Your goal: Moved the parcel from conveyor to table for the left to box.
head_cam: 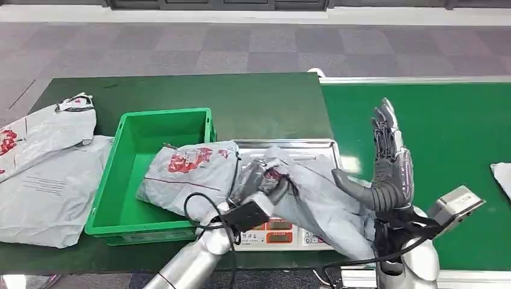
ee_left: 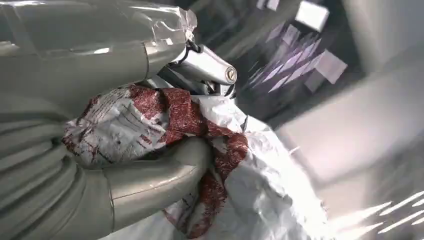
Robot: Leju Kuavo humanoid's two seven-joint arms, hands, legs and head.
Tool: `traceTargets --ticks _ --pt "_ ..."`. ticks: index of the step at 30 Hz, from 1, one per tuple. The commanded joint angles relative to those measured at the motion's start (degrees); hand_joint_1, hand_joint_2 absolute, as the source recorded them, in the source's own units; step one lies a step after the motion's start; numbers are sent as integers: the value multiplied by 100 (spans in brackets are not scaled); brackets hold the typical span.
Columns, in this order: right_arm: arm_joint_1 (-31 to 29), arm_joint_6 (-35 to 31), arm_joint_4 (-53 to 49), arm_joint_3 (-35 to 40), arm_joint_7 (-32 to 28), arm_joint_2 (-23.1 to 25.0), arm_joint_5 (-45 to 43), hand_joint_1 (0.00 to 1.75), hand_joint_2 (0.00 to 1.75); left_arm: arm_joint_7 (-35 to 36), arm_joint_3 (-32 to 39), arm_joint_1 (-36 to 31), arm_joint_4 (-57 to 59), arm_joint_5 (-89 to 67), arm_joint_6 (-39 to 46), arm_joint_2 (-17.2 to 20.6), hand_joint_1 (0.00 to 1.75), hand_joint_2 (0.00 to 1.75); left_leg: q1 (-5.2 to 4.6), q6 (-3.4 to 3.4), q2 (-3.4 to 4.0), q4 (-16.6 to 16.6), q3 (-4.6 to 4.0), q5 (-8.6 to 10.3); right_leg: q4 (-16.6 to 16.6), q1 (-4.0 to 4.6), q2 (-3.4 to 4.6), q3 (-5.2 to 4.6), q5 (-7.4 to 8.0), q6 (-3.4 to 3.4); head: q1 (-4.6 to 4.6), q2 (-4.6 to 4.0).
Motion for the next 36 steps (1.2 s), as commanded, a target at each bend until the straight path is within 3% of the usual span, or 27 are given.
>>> traceTargets --ticks 1,5,6,10,13,14,15,18,35,36 --pt "-239 -133 602 -66 -67 -398 -271 0 175 -192 -22 831 -3865 1084 1744 1237 175 175 7 -12 38 -7 9 -9 -8 6 42 -2 6 -7 0 0" --pt "-184 -212 578 -116 -95 -449 -329 0 175 -192 72 932 -4278 516 2865 1705 175 175 12 -13 31 -6 10 -11 -8 12 38 0 1 -9 0 0" --pt "-106 -273 452 -188 -110 -394 -302 0 175 -192 795 1060 -3833 -526 2880 1435 175 175 8 -11 20 -9 9 -7 -7 8 26 0 -2 -8 0 0" --pt "167 -178 107 -341 -97 -228 -249 0 175 -192 2284 1205 -3445 -1815 2880 945 175 175 17 -13 9 -25 28 -5 -27 17 14 26 -4 -10 0 0" --pt "98 -170 148 -375 -95 -168 -138 0 175 -184 3219 1373 -3378 -2406 2880 680 175 175 13 -9 20 -5 6 -10 -7 13 23 3 -9 -5 0 0" --pt "110 -179 125 -387 -110 -156 -88 0 175 137 3382 1326 -3177 -2825 2880 643 175 175 15 -11 29 -7 11 -12 -11 14 33 6 -8 -6 0 0" --pt "145 -165 81 -412 -130 -127 -27 0 175 1098 3273 1283 -2857 -3520 2801 861 175 175 12 -12 25 -7 8 -10 -8 11 30 3 -8 -7 0 0" --pt "192 -78 38 -472 -165 -58 41 0 175 2330 3238 1213 -2334 -4074 2139 1087 175 175 11 -19 11 -28 34 -3 -25 10 20 25 -8 -11 0 0" --pt "169 -54 58 -485 -170 -48 60 0 175 2340 3200 1191 -2263 -4073 2167 1080 175 175 13 -14 7 -9 7 -9 -11 12 15 4 -9 -10 0 0" --pt "160 -25 65 -494 -166 -35 79 0 175 2807 3246 1200 -2188 -4393 1908 1100 175 175 17 -15 6 -12 13 -11 -17 17 14 12 -8 -11 0 -2"
